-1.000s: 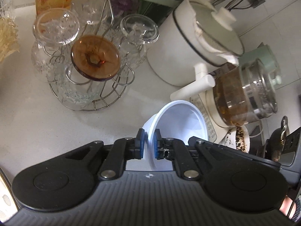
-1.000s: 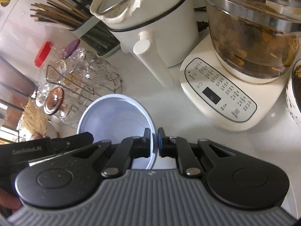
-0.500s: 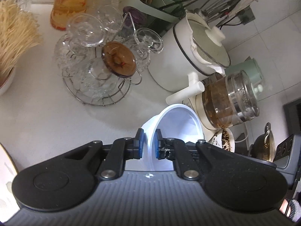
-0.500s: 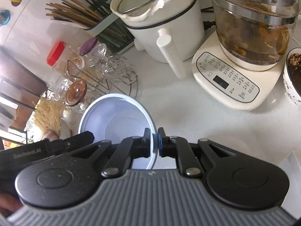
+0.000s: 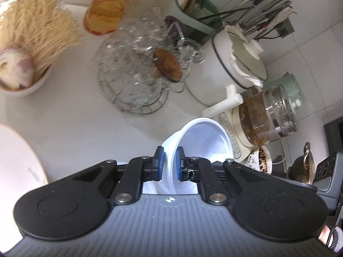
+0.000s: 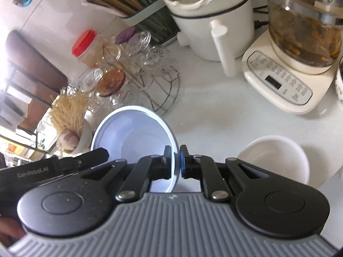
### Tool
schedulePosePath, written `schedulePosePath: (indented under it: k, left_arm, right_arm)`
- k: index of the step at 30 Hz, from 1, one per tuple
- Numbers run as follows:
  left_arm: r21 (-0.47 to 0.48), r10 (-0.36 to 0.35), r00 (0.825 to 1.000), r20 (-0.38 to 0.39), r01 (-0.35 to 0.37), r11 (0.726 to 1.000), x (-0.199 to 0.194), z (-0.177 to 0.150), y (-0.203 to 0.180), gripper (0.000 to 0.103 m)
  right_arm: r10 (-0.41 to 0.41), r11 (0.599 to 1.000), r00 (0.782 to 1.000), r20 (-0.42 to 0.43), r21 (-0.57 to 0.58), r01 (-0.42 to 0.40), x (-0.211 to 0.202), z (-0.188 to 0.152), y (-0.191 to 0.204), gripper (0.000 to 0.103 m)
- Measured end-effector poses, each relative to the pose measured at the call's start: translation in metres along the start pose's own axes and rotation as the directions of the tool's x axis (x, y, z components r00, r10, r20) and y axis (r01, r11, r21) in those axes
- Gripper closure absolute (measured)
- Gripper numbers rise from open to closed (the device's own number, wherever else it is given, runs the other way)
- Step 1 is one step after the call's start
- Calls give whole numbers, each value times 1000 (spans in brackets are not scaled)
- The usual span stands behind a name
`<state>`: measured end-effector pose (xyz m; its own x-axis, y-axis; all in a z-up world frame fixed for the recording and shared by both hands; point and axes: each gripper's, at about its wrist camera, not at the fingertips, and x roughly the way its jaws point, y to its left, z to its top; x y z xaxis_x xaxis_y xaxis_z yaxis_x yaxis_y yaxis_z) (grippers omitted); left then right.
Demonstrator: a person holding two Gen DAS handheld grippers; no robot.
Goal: Organize plates and bowls
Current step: 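Carry the second plastic bowl with both tools and lower it into the first, then open both tools to release the nested plastic bowl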
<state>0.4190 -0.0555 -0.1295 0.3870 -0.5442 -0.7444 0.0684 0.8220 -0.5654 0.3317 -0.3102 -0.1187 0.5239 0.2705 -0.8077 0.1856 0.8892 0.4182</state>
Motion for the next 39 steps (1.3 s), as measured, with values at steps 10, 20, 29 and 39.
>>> schedulePosePath:
  k: [10,20,29,39]
  left_arm:
    - [-65,81,997,-2,-81,995,-12,-27,30,91]
    - [-116,150,989,-16,-151,982,-15,-48,52,91]
    - [-133,190,981,-33,-193,972,-12,-53,61,91]
    - [-120,228,972,-50,-233,965,-11,-49,60,59]
  right_arm:
    - [19,993,998,-66,-112,-27,19,-18,21,92]
    - [15,987,992,-122,-155,-33,38,-36,34,90]
    - [-2,983,989,-150,-180,-25,49,-38,41,90]
    - [-21,985,992,-128,-170,-1,49,-35,39,73]
